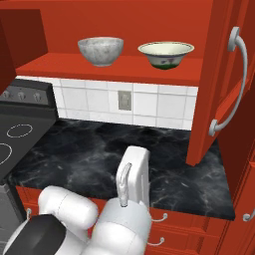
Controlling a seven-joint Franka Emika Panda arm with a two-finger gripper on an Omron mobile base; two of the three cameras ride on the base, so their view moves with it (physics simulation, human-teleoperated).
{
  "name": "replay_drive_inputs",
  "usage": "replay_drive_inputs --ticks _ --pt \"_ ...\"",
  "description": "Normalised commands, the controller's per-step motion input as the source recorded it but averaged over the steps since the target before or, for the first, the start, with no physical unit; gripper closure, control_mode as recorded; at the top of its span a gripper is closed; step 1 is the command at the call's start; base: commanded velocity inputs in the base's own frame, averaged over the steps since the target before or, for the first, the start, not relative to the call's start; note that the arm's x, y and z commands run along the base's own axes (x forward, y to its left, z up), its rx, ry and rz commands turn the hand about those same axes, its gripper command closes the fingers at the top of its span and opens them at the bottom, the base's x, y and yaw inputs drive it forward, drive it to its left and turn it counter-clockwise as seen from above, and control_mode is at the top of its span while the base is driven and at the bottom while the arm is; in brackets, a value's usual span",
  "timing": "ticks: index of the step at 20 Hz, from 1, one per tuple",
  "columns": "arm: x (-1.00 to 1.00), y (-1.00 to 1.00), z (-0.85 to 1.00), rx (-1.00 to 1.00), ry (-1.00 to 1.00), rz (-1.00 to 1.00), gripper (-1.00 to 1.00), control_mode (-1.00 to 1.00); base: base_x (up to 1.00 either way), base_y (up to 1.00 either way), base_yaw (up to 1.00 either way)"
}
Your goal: Open the cabinet. Pick the bowls from the counter and place them in the cabinet. Then close the cabinet.
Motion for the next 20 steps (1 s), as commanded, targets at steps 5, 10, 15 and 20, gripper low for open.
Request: replay_drive_inputs --ticks 5,10,15,20 --pt "-0.36 -0.39 0.0 0.07 0.0 0.0 -1.0 -1.0 0.0 0.0 0.0" --pt "-0.2 -0.48 0.04 0.11 0.0 0.0 -1.0 -1.0 0.0 0.0 0.0" --pt "-0.26 -0.44 0.13 0.09 0.0 0.0 -1.0 -1.0 0.0 0.0 0.0" --pt "-0.2 -0.41 0.2 0.07 0.0 0.0 -1.0 -1.0 0.0 0.0 0.0"
